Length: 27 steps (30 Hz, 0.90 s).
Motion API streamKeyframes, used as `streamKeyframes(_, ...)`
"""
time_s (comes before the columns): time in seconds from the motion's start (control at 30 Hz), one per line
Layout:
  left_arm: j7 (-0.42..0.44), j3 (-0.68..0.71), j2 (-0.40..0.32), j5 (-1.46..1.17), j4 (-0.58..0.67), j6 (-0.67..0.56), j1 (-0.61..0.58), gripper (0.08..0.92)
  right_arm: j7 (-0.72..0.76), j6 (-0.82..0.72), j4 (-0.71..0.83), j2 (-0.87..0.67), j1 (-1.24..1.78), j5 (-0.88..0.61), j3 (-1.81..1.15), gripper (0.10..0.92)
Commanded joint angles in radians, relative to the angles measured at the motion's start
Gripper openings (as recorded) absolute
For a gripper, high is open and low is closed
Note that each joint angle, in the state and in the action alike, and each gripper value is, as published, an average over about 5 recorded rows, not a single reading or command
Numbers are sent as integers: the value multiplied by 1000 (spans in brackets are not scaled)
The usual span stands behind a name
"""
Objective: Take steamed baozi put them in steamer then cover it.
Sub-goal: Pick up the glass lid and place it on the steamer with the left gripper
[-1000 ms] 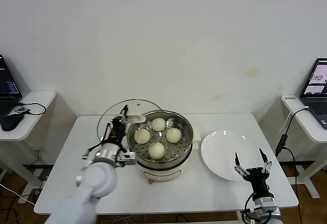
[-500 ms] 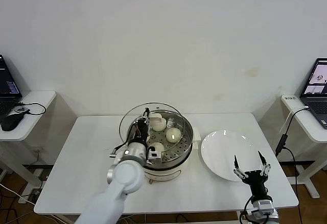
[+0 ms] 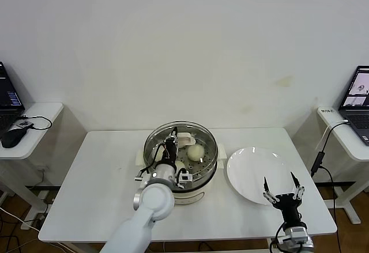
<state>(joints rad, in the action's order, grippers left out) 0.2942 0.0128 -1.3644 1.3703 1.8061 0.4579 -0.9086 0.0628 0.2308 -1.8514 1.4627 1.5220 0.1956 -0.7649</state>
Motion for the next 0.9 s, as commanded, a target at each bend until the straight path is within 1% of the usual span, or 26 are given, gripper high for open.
streamKeyframes(0.03, 3, 1, -22, 18, -10, -1, -16, 148, 0, 3, 3, 0, 1, 4, 0, 823)
streamKeyframes(0.7, -17, -15, -40, 26, -13, -31, -40, 148, 5, 9, 5, -6, 8, 5, 11, 823)
streamKeyframes(0.8, -17, -15, -33, 21, 6, -31, -49, 175, 6, 8, 5, -6, 8, 6, 15, 823)
streamKeyframes(0.9, -17, -15, -22, 14, 37, -31, -65, 247, 7, 7, 4, -6, 9, 7, 19, 822)
